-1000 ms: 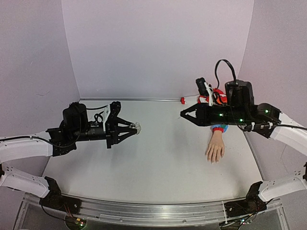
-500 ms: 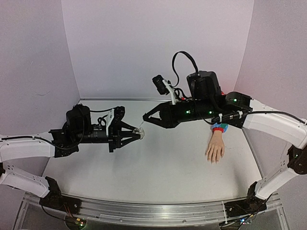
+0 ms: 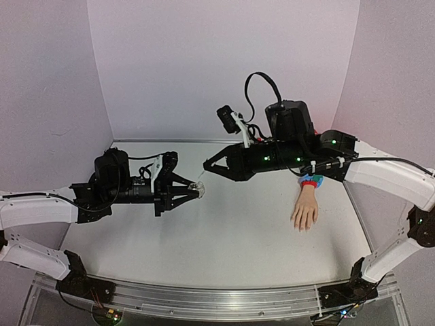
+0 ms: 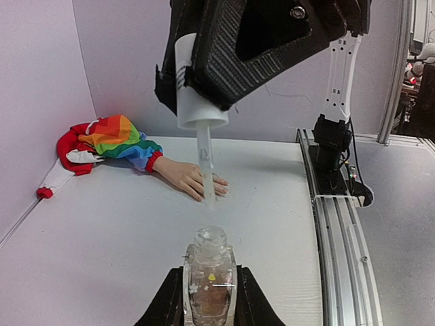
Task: Paint the nails
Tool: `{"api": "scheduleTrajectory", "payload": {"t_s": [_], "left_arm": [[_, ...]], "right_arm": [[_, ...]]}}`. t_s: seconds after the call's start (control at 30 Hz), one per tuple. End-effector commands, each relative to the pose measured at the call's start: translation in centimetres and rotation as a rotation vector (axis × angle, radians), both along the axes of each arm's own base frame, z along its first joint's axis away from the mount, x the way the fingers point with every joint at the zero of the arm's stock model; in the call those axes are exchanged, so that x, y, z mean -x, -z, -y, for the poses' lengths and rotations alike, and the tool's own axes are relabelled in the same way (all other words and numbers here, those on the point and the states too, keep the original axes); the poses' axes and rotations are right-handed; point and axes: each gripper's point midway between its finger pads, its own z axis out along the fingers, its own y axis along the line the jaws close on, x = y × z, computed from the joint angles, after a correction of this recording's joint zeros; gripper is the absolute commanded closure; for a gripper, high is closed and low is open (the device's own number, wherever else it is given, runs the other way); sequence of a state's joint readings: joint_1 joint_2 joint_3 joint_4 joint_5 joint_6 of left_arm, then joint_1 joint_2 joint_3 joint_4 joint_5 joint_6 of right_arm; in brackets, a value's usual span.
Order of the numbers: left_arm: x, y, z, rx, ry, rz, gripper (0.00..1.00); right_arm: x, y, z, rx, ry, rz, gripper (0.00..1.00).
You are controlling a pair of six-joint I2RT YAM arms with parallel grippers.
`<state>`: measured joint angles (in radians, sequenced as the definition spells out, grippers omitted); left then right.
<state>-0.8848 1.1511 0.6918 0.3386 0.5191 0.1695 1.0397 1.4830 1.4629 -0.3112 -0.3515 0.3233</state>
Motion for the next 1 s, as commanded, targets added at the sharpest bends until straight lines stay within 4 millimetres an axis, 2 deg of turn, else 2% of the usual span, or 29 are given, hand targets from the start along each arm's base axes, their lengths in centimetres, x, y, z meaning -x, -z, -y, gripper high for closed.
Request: {"api": "scheduleTrajectory", "payload": {"t_s": [0.0,0.97], "left_arm": [[-0.3,-2.7,0.1,0.052,-0.015,0.066,1.0],[-0.2,-3.4,-0.3,0.067,-0.023,0.078,1.0]], "right_arm": [[0.3,-0.9,0.8,-0.012,0.018,0.024,1.0],[-0.4,1.1,-0.6,0.035,0.017,-0.008,1.0]]}}
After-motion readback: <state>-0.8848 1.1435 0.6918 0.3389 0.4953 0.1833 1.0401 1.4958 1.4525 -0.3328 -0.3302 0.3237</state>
